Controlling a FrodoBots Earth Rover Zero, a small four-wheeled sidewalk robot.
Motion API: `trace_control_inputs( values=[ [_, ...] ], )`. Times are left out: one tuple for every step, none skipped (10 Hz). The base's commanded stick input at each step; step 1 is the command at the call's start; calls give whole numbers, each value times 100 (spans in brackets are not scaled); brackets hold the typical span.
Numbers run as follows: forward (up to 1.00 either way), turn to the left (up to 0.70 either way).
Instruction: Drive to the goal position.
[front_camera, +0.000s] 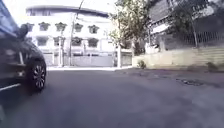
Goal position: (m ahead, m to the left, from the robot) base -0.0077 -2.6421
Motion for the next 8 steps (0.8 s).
trace_control_inputs(
  values=[
    [100,-41],
    [100,-41],
    [100,-41],
    [100,-41],
    [100,-35],
    [100,39],
    [100,39],
    [100,39]
  ],
)
